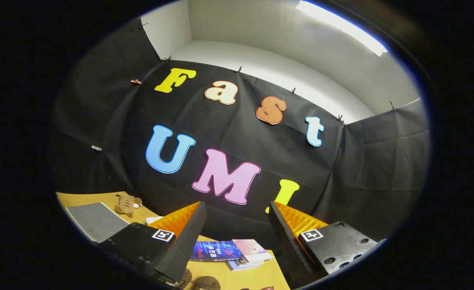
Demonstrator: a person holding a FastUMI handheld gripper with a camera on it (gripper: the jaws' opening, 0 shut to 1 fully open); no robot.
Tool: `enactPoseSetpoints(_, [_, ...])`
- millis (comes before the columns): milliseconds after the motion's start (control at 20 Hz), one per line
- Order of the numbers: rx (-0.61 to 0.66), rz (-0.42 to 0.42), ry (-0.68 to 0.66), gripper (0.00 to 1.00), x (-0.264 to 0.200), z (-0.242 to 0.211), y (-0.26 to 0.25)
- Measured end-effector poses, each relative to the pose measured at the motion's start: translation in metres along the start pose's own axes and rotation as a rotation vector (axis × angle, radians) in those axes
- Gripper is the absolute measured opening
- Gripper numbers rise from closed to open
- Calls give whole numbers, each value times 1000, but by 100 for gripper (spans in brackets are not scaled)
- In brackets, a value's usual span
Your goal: Open the storage box then place both shoes into the box .Put the left shoe in first, then the right shoe, with the right side of both shoes facing outward in a uniform manner.
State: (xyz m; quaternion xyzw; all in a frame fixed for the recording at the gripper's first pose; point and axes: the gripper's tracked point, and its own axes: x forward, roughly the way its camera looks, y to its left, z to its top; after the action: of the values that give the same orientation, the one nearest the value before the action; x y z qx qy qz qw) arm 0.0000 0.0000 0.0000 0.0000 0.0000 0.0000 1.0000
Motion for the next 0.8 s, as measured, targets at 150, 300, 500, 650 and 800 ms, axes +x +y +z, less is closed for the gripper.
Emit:
enactPoseSetpoints(150, [3,8,1,97,6,-2,8])
enactPoseSetpoints(300, [7,18,6,97,8,0,12])
enactPoseSetpoints(500, [34,22,17,97,8,-6,21])
enactPoseSetpoints(650, [13,34,26,97,11,-5,21])
enactPoseSetpoints(800, [34,40,27,97,13,-5,21])
